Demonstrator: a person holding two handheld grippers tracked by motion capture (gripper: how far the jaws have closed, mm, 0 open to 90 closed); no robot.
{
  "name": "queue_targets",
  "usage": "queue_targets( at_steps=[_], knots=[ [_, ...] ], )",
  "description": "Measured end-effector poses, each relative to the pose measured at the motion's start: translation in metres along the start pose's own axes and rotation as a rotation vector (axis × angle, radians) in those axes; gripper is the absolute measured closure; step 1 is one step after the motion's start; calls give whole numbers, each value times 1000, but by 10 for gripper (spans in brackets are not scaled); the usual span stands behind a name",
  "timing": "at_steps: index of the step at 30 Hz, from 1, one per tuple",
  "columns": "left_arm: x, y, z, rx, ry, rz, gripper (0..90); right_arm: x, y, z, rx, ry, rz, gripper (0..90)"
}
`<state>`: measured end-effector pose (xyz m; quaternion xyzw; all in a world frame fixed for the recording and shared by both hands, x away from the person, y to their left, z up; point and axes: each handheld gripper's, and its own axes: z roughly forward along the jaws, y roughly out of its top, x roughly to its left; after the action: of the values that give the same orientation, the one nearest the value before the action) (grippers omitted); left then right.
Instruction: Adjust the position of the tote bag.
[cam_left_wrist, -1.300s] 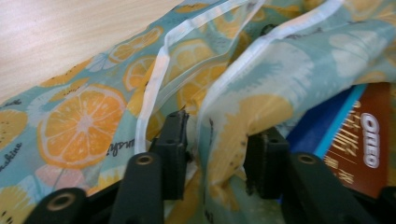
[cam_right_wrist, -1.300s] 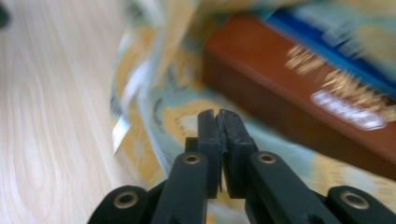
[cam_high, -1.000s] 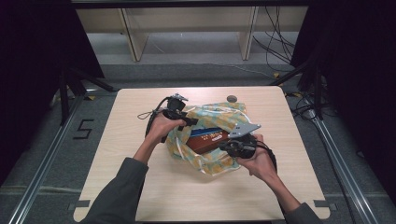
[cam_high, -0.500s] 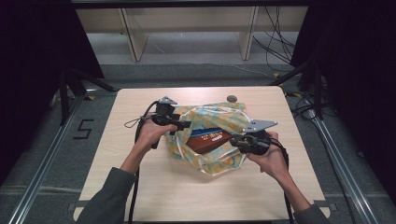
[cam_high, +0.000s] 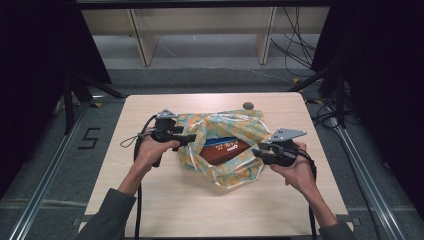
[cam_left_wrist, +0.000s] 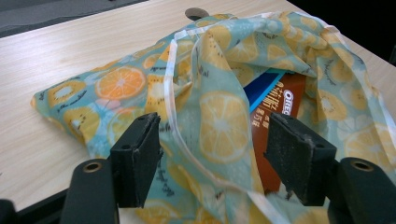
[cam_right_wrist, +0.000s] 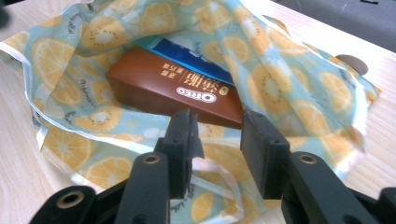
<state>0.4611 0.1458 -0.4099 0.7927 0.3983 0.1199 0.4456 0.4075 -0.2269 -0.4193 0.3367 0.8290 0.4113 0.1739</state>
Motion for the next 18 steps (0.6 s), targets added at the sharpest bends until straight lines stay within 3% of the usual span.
queue_targets(
  at_steps=[2, 6, 10, 11, 12, 14, 16, 18],
  knots=[
    [-2, -4, -6, -19, -6, -10, 340, -3, -1, -3, -6, 4, -13, 617],
    [-5, -14, -18, -28, -2, 1, 335, -5, -7, -14, 3, -16, 51, 595],
    [-9, -24, -29, -40, 0, 0, 332, -11, -11, -18, -9, -26, 16, 589],
    [-8, -30, -34, -43, -12, 12, 338, -10, -15, -21, 3, -27, 50, 586],
    [-8, -30, -34, -43, -12, 12, 343, -11, -17, -21, -8, -31, 38, 580],
    [-10, -36, -36, -61, -14, -17, 342, -11, -18, -22, 3, -29, 56, 574],
    [-10, -42, -38, -72, -8, -20, 339, -12, -20, -23, -11, -39, 49, 561],
    [-12, -47, -39, -71, -3, -31, 324, -10, -22, -26, 4, -27, 81, 549]
  ],
)
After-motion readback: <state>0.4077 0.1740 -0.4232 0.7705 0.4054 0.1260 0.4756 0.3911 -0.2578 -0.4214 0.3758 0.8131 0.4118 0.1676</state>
